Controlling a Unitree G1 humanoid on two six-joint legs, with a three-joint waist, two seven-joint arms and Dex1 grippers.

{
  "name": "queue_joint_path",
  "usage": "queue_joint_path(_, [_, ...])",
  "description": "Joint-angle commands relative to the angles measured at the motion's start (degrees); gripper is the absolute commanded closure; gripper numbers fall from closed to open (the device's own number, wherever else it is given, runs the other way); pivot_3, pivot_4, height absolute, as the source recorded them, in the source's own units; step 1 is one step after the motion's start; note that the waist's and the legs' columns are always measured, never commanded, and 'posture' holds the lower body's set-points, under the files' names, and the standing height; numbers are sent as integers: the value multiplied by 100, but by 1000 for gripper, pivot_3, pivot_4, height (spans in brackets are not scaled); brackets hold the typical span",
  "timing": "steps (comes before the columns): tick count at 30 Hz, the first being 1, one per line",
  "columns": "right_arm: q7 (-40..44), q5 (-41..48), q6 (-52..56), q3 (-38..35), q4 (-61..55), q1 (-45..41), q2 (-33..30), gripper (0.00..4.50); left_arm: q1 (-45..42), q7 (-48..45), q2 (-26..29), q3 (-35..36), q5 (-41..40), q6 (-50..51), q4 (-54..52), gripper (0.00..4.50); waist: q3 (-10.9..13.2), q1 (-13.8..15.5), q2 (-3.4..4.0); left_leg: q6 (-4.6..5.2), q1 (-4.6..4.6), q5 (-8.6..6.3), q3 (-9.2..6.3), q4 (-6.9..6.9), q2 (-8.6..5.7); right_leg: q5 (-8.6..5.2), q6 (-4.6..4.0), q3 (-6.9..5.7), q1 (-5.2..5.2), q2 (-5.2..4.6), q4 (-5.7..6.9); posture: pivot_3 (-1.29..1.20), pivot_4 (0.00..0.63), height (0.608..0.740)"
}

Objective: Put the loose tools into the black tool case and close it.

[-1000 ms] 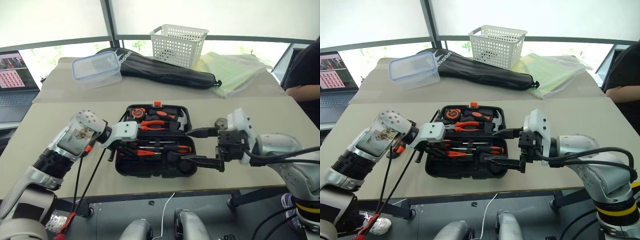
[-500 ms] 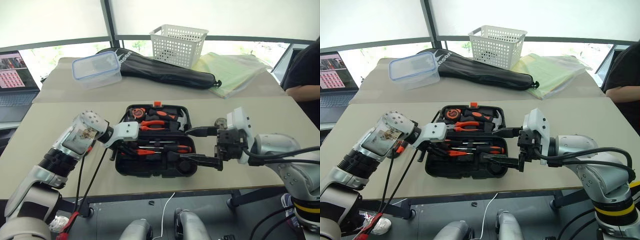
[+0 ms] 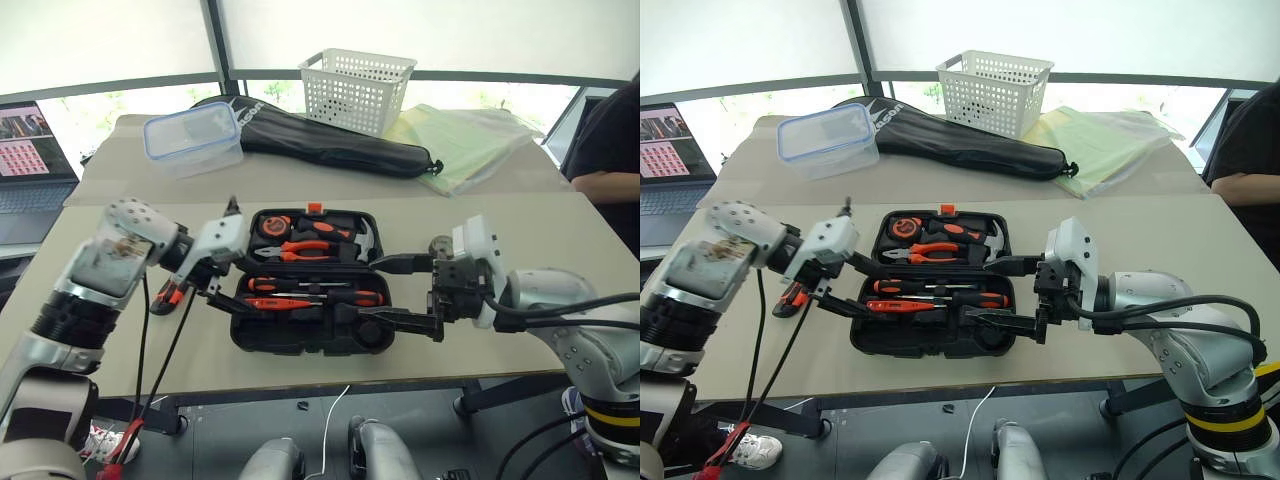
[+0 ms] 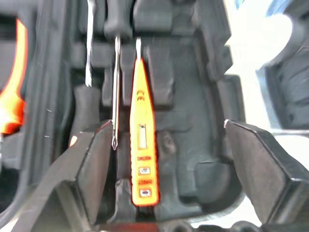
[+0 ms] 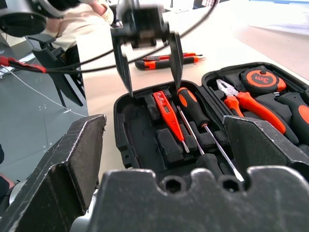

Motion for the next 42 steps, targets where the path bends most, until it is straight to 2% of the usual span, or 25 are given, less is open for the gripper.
queue_joint_path(1, [24,7,-124,-50,-86,26,-7,0,323,644,-416,571,-330,-251,77,1326,0,6,0,0,-1,0,0,2,0,0,0,0,0,0,1,0,150,740])
queue_joint_path(4, [19,-16,-127,-27,-72,19,-2,0,650,1192,-782,720,-220,-575,246,2443,0,27,-1,0,-2,0,-2,11,-2,2,3,-2,2,-2,2,0,150,740])
queue_joint_path(8, [36,-46,-129,8,-63,15,-14,0,920,1426,-995,653,-148,-936,327,3965,0,15,-1,-1,-4,0,-2,16,-2,3,4,0,2,-2,2,0,150,740])
queue_joint_path(9, [42,-52,-132,11,-61,17,-17,0,945,1461,-1032,640,-159,-964,340,4315,0,15,-1,-1,-4,0,-2,15,-2,3,4,0,2,-2,1,0,150,740])
queue_joint_path(10, [45,-61,-135,17,-56,19,-18,0,958,1520,-1078,624,-148,-996,370,4475,0,14,-1,-1,-4,-1,-2,15,-2,3,4,0,2,-2,2,0,150,740])
queue_joint_path(21, [-85,78,-19,-20,-34,-22,38,0,1470,1819,-1185,397,82,-1356,60,4475,-1,15,0,-1,-4,-1,-2,14,-2,4,5,1,1,-3,1,0,150,740])
queue_joint_path(32, [-183,116,21,48,42,-143,81,0,1697,2000,-1132,268,503,-2059,650,4475,-8,15,0,-1,0,-1,-2,13,-1,4,5,3,3,-4,2,0,150,740])
queue_joint_path(42, [-107,19,-37,151,256,-284,129,0,2170,2127,-1150,360,260,-1765,-102,4475,-11,12,1,0,5,-1,-1,8,-1,4,5,5,5,-4,1,0,150,740])
